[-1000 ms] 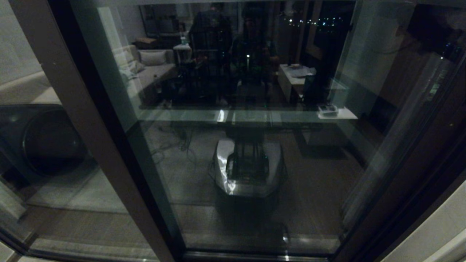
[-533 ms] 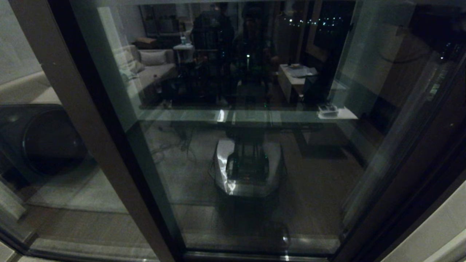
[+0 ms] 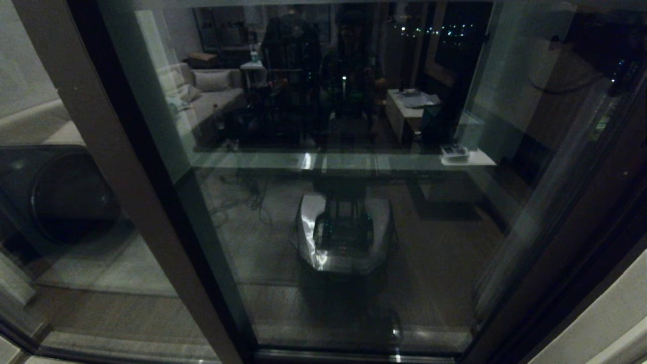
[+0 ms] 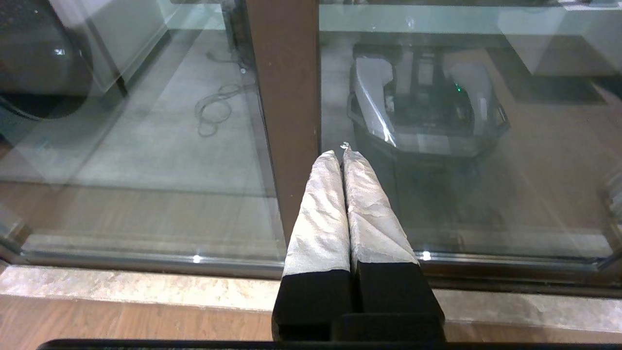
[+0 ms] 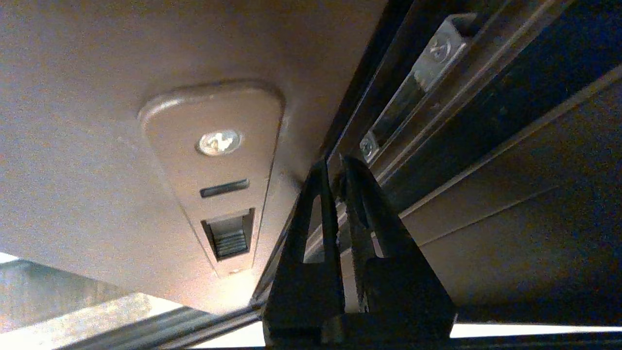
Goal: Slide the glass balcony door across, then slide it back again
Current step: Open the slid door
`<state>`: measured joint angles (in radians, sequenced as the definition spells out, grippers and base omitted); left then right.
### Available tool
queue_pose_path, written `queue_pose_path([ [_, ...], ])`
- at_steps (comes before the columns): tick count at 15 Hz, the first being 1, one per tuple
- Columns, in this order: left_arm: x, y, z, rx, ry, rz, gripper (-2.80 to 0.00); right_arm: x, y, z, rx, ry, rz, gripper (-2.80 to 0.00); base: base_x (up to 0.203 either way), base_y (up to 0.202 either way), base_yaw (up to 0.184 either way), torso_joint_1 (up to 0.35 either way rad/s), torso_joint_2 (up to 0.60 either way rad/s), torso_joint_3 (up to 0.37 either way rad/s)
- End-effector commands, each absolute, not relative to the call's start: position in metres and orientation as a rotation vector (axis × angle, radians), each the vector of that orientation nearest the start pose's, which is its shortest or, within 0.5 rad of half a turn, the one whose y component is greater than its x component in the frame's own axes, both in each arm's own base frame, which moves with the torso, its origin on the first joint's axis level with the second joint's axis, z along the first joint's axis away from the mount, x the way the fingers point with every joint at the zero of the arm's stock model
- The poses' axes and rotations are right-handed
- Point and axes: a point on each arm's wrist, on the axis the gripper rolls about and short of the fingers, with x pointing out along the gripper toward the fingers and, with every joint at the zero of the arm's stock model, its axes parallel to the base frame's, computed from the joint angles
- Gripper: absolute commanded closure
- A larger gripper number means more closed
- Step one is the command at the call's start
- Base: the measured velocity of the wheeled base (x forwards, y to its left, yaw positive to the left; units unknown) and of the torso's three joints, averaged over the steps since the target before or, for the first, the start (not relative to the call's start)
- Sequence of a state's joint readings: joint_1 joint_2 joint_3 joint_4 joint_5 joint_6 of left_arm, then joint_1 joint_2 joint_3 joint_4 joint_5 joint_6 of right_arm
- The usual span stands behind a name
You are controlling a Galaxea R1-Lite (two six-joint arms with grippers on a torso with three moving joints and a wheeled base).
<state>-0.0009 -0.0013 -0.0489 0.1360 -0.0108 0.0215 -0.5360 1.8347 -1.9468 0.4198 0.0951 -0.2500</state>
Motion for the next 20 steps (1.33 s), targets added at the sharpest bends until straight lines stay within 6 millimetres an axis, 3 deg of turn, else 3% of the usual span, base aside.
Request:
queue_pose_path([
  [1,-0.027,0.0,0.075,0.021,0.086,-0.012,0.0,0.299,-0.169,0.351,-0.137,0.346,-0.376,0.0,0.0,0.0,0.0,0.0,0.0,0.0],
  [20,-0.027,0.0,0.075,0.021,0.086,-0.012,0.0,0.3,-0.125,0.366,-0.097,0.285,-0.249,0.0,0.0,0.0,0.0,0.0,0.0,0.0],
])
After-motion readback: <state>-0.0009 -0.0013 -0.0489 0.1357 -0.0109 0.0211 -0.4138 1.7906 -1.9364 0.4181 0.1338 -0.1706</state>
